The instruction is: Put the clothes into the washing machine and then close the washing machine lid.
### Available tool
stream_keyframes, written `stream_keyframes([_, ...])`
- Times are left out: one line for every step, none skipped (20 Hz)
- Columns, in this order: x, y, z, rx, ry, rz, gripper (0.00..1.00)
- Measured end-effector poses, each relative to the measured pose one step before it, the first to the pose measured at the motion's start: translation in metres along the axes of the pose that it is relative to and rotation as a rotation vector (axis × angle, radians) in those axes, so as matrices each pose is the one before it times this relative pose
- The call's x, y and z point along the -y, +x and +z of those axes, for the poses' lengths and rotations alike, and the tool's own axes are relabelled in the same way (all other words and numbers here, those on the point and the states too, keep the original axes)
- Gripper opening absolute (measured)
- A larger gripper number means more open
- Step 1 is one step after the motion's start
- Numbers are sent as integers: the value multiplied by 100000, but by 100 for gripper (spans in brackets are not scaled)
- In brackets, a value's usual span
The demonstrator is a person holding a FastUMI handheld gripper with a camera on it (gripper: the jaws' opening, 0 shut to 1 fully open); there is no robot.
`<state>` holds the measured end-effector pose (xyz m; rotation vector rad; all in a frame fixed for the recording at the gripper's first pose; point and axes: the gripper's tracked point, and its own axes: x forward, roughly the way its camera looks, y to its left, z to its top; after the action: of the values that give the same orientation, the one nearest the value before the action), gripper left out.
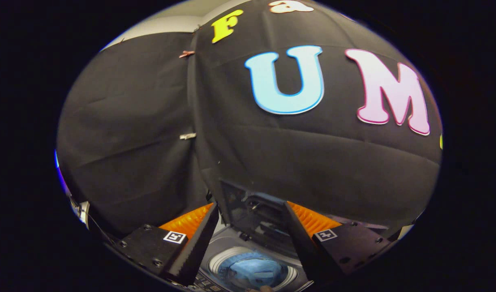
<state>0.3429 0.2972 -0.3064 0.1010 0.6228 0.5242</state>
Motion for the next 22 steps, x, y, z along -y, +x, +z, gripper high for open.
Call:
stream_keyframes([1409,12,574,1925,1354,-2808,99])
stream_keyframes([1305,390,299,1723,1136,-2867,99])
stream_keyframes([1474,216,482,1560,1327,-3498,99])
stream_keyframes([1344,298,526,1723,1628,-3525,99])
stream_keyframes([1494,338,515,1303,1555,-3369,99])
stream_keyframes([1375,149,266,841,1465,-3399,99])
stream_keyframes([1170,271,239,518,943,-3273,99])
stream_keyframes([1279,341,-103,-148,317,-3801,99])
stream_keyframes([1182,330,-190,-515,-49,-2982,99])
stream_keyframes([872,369,-327,-1301,-64,-2592,99])
stream_keyframes([537,361,-438,-1514,241,-2034,99])
stream_keyframes([359,318,-289,-1083,235,-1724,99])
stream_keyframes([332,115,-240,-935,-48,-1380,99])
stream_keyframes([279,167,-349,-973,-434,-1202,99])
stream_keyframes([208,300,-345,-1265,-618,-556,99])
stream_keyframes([106,476,-317,-1324,-522,-569,99])
stream_keyframes([79,272,-404,-1584,-329,-473,99])
stream_keyframes([193,258,-449,-1633,61,-527,99])
stream_keyframes([85,194,-429,-1731,269,-368,99])
stream_keyframes([27,-50,-331,-1896,803,64,99])
stream_keyframes([-11,40,79,246,1483,-192,99])
stream_keyframes([-4,59,-303,-1243,659,66,100])
